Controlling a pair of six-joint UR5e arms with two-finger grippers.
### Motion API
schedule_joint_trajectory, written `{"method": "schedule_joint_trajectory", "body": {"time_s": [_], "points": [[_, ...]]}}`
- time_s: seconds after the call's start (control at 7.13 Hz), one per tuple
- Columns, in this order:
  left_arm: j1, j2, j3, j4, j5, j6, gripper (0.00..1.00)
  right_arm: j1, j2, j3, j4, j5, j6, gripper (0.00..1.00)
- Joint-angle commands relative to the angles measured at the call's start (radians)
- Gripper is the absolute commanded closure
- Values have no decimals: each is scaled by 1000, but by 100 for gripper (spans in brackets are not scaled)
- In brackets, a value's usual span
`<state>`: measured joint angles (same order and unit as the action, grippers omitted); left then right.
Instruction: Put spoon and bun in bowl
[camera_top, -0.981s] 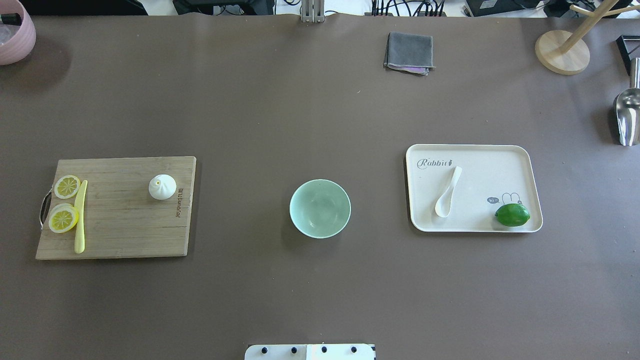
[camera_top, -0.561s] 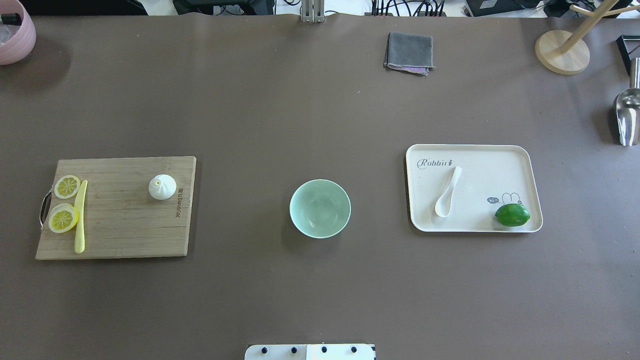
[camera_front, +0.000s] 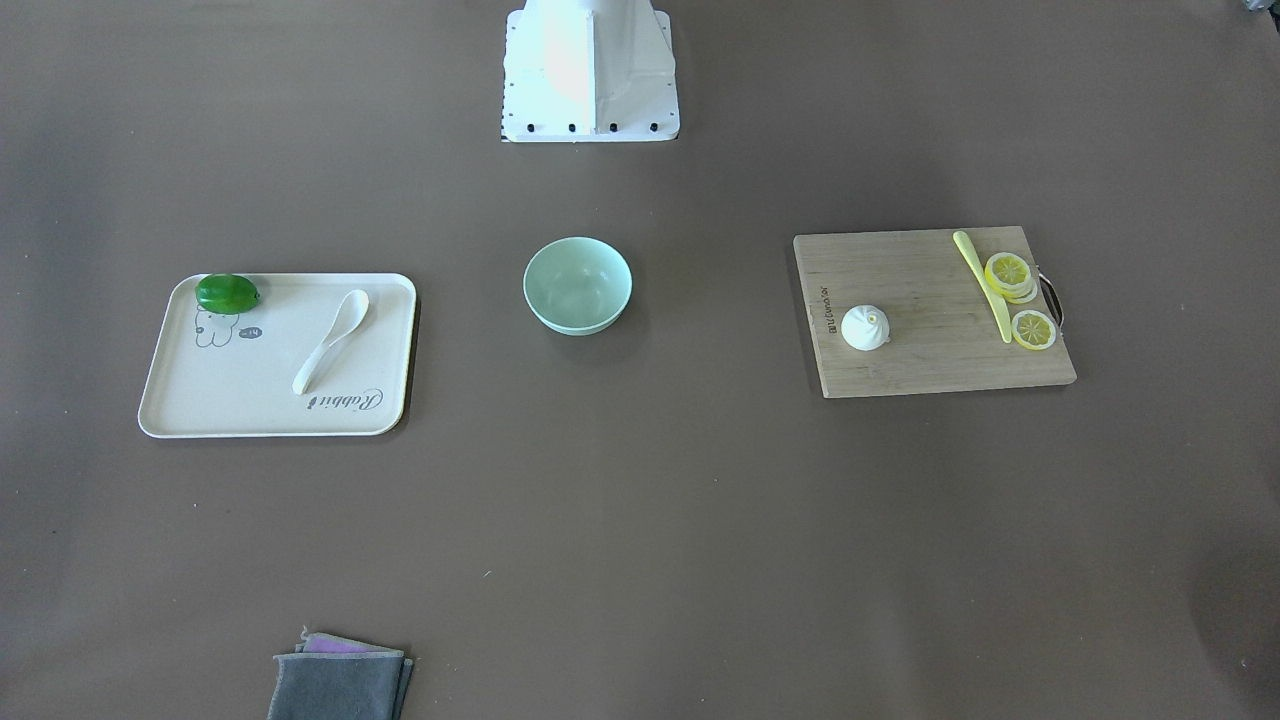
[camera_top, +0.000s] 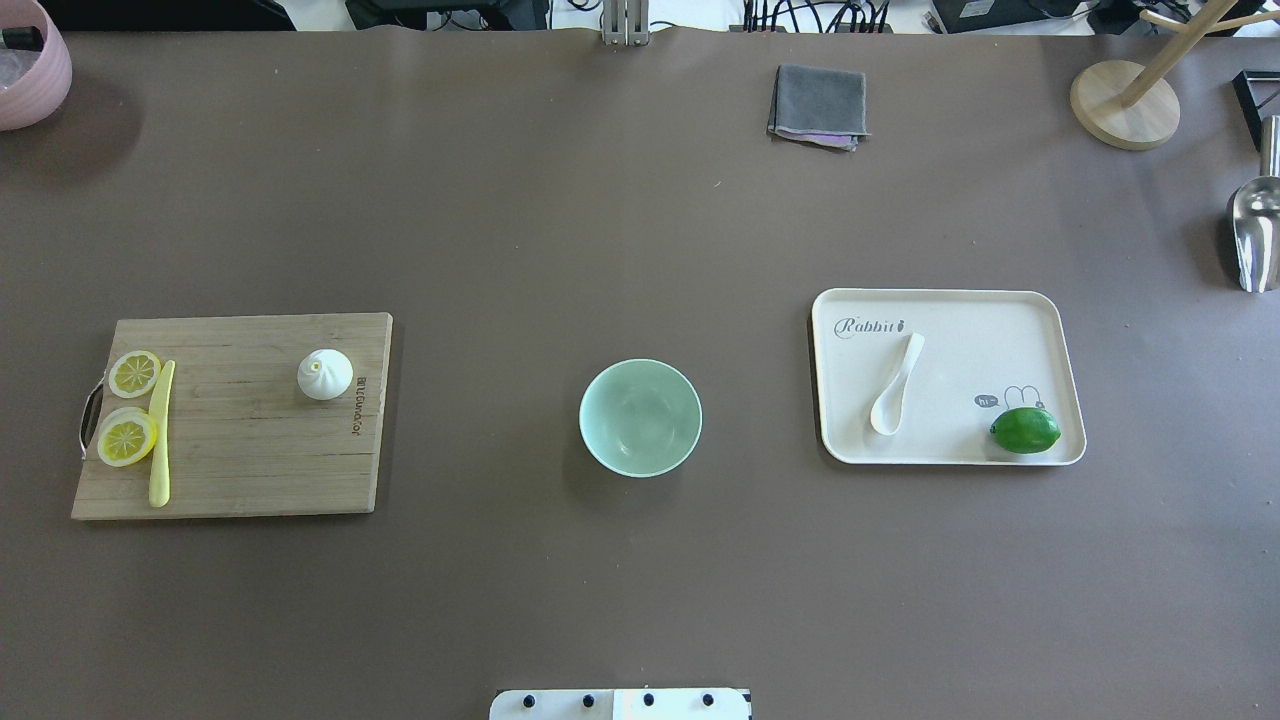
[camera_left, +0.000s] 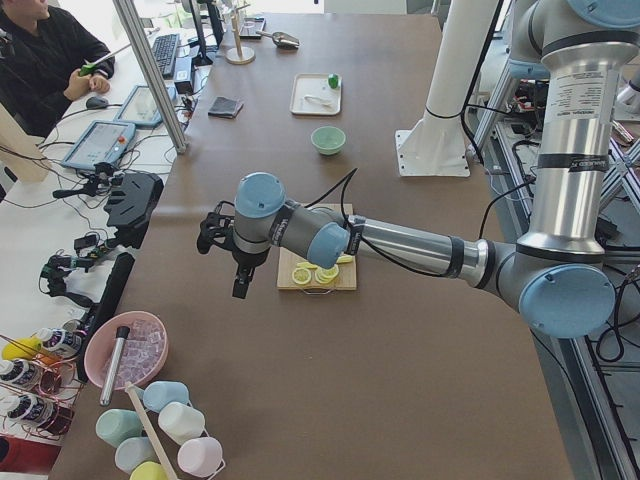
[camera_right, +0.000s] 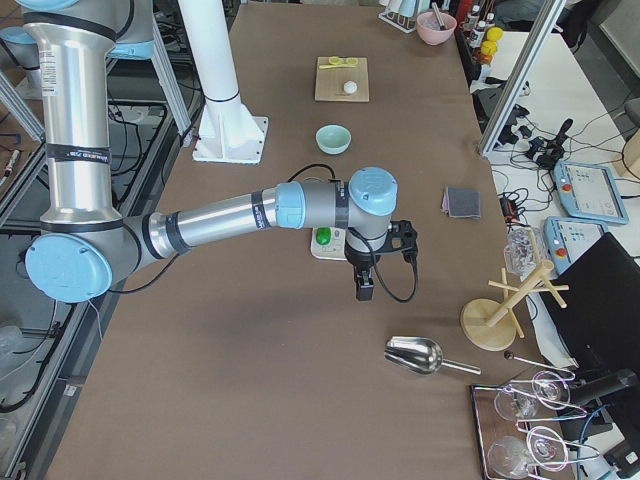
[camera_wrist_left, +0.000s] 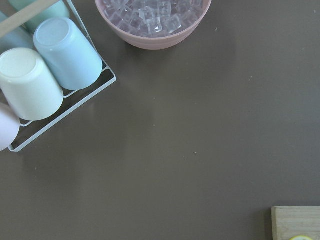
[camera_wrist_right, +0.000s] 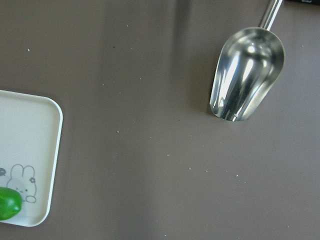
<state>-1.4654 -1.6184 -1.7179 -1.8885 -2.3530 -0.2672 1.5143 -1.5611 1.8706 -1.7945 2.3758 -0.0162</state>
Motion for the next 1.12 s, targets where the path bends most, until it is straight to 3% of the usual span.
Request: {"method": "schedule_joint_trajectory", "body": {"time_s": [0.0, 0.28, 0.42, 0.56, 0.98], "points": [[92, -47, 52, -96, 4, -121, 2, -125, 41, 1, 144, 40, 296, 0], [132, -119, 80, -101, 4, -152, 2, -309, 97, -20, 320, 37, 607, 0], [158, -126, 86, -106, 6, -155, 2, -386, 152, -30, 340, -5, 725, 0], [172, -127, 83, -110, 35, -176, 2, -476, 179, -30, 342, -118, 819, 0], [230, -144, 81, -141, 63, -217, 2, -678, 252, -34, 369, -240, 1201, 0]]}}
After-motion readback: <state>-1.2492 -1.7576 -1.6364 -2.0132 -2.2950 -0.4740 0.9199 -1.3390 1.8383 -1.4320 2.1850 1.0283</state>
